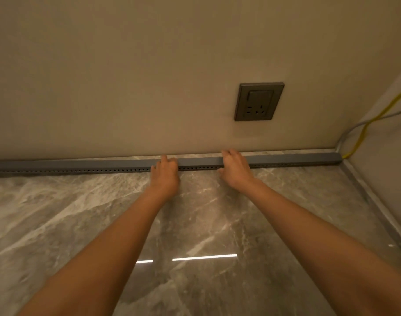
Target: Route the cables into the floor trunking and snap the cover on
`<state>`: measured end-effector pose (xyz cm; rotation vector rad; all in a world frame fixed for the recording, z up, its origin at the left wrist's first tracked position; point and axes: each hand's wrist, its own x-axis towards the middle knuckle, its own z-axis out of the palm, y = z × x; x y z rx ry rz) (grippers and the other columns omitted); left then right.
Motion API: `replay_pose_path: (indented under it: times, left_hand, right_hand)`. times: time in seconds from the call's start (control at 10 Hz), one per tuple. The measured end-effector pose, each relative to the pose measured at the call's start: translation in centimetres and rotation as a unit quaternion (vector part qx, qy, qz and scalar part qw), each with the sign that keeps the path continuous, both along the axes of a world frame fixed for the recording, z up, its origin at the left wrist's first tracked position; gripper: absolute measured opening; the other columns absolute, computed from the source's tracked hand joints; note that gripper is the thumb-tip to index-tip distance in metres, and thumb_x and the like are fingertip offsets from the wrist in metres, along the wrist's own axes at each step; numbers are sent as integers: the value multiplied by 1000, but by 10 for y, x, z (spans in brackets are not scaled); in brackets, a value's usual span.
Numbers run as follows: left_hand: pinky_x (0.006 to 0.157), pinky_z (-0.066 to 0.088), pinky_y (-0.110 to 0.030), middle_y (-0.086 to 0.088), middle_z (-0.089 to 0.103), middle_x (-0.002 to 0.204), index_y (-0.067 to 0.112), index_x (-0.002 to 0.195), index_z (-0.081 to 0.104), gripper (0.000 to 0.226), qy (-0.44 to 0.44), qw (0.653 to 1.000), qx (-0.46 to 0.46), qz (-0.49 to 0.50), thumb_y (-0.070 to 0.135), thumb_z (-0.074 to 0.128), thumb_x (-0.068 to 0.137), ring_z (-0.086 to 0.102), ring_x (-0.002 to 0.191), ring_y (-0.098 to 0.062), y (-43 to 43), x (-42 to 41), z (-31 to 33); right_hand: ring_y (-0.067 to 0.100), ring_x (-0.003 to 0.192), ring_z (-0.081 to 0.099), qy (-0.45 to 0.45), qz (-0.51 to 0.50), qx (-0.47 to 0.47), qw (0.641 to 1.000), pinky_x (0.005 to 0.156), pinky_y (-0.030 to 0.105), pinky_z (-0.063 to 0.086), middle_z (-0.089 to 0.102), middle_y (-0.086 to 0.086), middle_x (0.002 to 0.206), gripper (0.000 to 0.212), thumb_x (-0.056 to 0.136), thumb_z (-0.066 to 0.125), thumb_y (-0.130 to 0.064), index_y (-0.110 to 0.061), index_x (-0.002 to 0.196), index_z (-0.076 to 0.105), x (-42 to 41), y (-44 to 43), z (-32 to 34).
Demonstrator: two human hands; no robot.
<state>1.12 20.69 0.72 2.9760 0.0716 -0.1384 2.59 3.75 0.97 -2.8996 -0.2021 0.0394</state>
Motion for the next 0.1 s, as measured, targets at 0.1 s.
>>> replay_pose_path:
  times: [0.1]
  left_hand:
    - [102, 41, -46, -24, 45, 130, -4, 123, 51, 31, -12, 997, -78, 25, 7, 50, 93, 47, 119, -40, 0, 0, 17]
  right_hand:
    - [35, 122, 46, 8, -3, 17, 1000, 104, 43, 38, 50, 19, 131, 35, 91, 55, -15, -1, 123, 48, -9, -2, 18]
